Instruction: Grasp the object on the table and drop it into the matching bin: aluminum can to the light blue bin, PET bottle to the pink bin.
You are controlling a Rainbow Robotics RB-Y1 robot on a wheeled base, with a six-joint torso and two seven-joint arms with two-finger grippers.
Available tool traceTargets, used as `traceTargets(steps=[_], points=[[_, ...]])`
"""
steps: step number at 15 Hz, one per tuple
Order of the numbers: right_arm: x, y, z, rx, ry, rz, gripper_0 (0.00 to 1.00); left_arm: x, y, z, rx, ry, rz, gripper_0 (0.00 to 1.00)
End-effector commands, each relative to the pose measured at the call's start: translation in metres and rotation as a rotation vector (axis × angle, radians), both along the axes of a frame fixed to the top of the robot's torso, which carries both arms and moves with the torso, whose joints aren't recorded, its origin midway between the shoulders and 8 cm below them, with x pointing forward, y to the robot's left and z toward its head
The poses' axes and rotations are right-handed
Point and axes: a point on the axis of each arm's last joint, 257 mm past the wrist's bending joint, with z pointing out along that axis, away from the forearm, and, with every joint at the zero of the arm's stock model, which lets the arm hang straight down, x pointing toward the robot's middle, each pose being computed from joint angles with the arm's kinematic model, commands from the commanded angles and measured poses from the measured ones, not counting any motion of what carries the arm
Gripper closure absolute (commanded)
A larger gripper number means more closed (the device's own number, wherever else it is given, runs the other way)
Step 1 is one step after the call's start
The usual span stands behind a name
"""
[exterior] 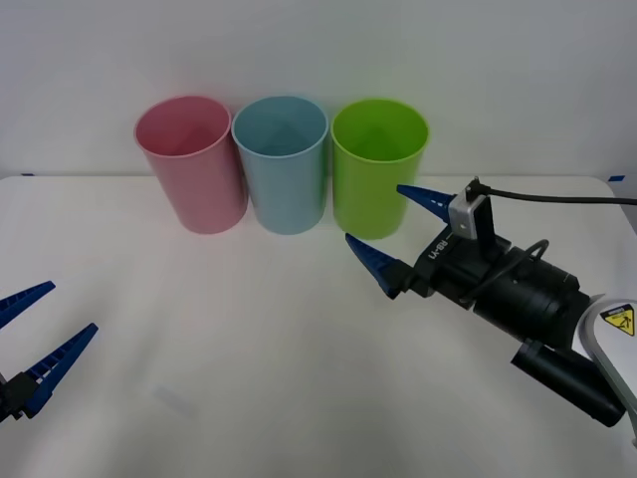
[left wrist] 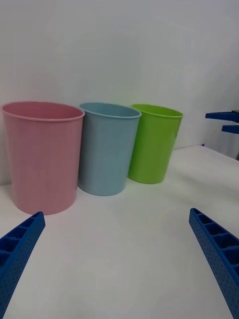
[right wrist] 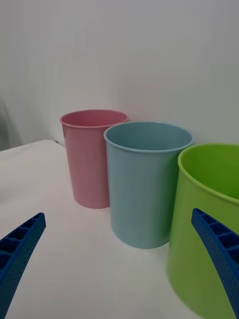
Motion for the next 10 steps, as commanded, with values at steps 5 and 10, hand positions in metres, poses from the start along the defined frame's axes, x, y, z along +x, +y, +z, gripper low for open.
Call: traceTargets(steps=[5,10], points=[[-0.049,-0.057,-0.026,-0.051,0.013,0.044,0.0,0.0,0.0,0.0,0.0,0.0,0.0,0.0],[-0.081,-0.103,-0.036,-0.012,0.065,0.025,0.0,0.0,0.0,0.0,0.0,0.0,0.0,0.0]])
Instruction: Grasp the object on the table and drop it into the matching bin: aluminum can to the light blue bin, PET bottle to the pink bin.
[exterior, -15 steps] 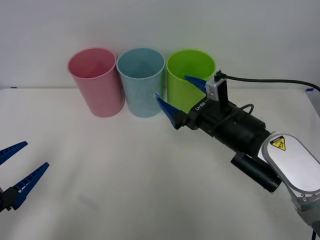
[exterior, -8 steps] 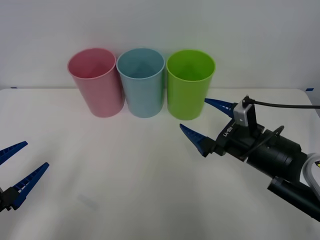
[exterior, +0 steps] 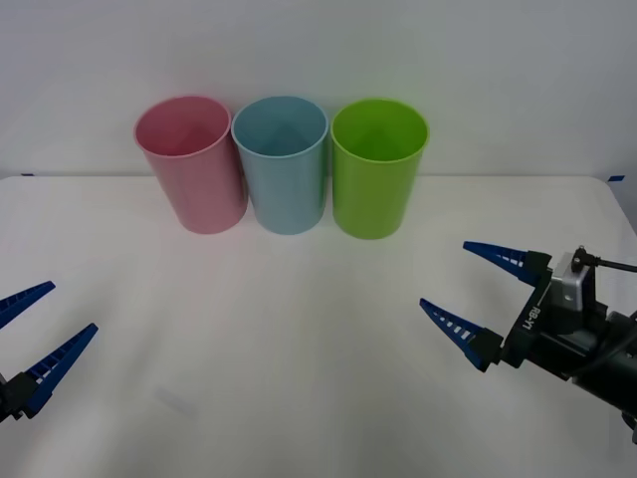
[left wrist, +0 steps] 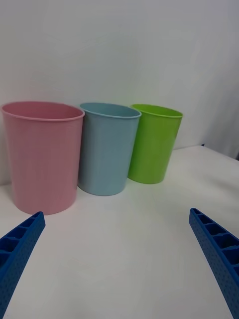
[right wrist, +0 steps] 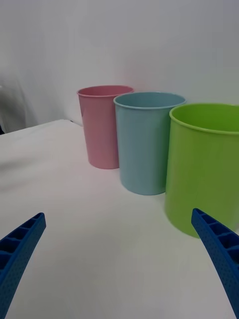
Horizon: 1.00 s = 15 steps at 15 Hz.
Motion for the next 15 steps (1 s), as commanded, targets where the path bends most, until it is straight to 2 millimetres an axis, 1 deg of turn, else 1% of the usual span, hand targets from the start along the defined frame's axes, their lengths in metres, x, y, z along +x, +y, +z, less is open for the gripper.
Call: traceTargets(steps=[1,3,4,7,13,15], points=[[-0.018,-0.027,-0.002,0.02,0.016,-0.018,0.0,0.0,0.0,0.0,0.0,0.0,0.0,0.0],[-0.028,-0.045,-0.001,0.025,0.017,-0.039,0.0,0.0,0.0,0.0,0.0,0.0,0.0,0.0],[-0.034,-0.058,-0.001,0.031,0.017,-0.062,0.0,0.0,0.0,0.0,0.0,0.0,0.0,0.0],[-0.044,-0.086,0.003,0.065,0.012,-0.134,0.0,0.0,0.0,0.0,0.0,0.0,0.0,0.0],[-0.06,-0.116,0.003,0.105,0.025,-0.202,0.0,0.0,0.0,0.0,0.0,0.0,0.0,0.0],[-0.061,-0.119,-0.003,0.112,0.032,-0.205,0.0,0.0,0.0,0.0,0.0,0.0,0.0,0.0]])
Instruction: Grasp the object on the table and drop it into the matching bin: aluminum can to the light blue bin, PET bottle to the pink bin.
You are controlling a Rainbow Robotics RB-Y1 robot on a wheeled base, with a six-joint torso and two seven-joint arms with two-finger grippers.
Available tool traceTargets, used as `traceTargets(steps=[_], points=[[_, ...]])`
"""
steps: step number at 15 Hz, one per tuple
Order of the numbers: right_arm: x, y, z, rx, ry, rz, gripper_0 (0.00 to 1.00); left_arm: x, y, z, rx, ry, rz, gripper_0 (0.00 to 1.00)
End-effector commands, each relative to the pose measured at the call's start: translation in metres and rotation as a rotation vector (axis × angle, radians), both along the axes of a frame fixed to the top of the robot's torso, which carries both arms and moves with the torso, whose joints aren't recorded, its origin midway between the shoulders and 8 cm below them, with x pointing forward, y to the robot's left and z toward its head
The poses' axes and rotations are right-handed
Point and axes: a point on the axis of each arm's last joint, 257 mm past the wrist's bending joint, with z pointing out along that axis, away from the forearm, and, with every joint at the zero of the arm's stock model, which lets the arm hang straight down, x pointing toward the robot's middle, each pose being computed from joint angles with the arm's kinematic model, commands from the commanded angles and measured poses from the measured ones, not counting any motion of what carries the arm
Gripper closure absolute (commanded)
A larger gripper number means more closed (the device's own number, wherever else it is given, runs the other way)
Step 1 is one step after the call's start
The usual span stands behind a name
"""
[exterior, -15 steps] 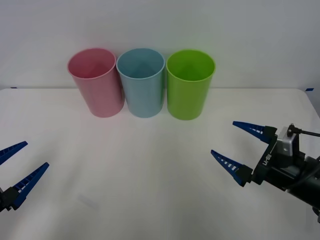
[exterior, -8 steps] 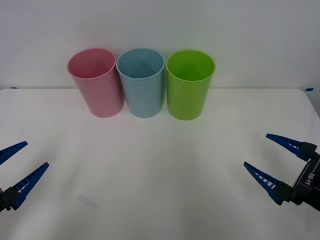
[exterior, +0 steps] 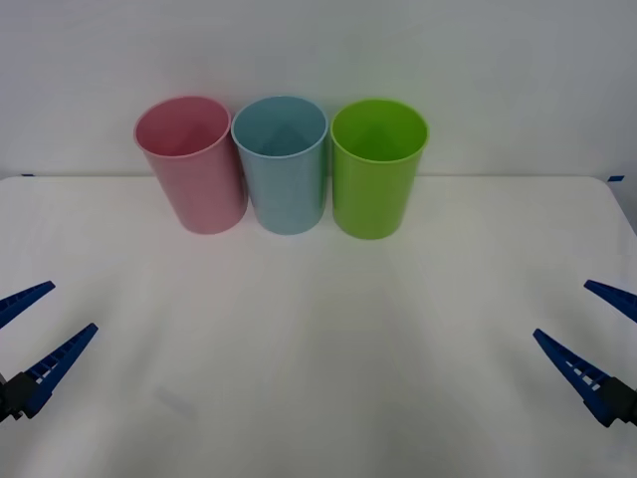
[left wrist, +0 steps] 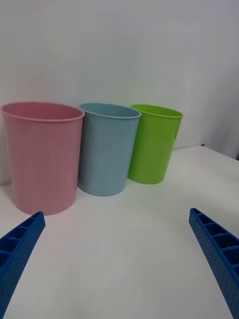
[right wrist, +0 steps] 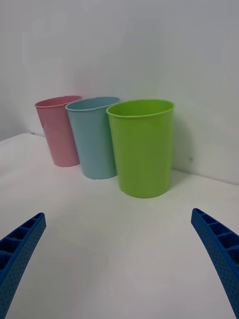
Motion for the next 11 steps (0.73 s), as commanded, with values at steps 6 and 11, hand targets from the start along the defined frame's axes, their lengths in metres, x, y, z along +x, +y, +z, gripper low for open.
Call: traceTargets(steps=[6,11], points=[[-0.0014,-0.0034,-0.0084,-0.012,0.005,-0.003,0.0,0.0,0.0,0.0,0.0,0.0,0.0,0.0],[-0.0017,-0.003,-0.0109,-0.018,0.01,-0.002,0.0,0.0,0.0,0.0,0.0,0.0,0.0,0.0]])
